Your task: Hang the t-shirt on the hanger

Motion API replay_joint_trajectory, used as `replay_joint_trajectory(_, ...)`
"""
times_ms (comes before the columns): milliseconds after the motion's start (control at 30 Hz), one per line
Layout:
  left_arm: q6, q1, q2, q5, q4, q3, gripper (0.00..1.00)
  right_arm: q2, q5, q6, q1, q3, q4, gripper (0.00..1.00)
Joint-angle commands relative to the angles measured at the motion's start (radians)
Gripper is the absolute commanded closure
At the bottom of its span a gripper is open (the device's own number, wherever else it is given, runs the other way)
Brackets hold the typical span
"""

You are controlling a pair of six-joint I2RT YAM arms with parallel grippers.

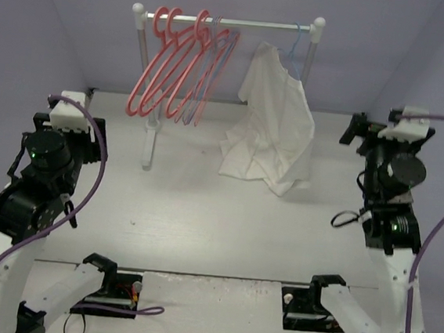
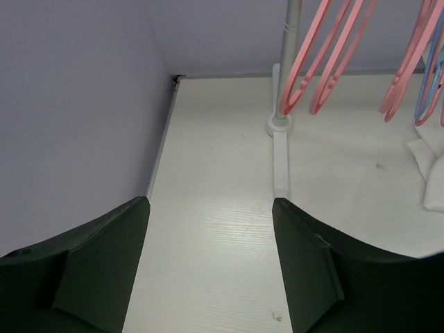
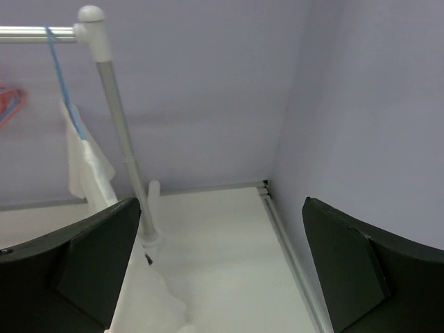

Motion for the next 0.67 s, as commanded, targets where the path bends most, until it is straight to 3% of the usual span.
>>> replay_joint_trajectory(0,0.015,-0.008,-0.021,-0.023,0.028,0.017,0.33,-0.151,0.163,0.034,0.002,-0.152,0.036,0.00)
replay_joint_trajectory(167,-0.015,-0.009,-0.008,-0.004,0.048,-0.061,0.33,-0.200,0.298,0.180,0.001,-0.196,-0.030,0.00)
replay_joint_trajectory(633,-0.014,-0.009,0.053,-0.013,0.062,-0.014,0.32,-0.138,0.262,0.203,0.008,-0.151,-0.061,0.00)
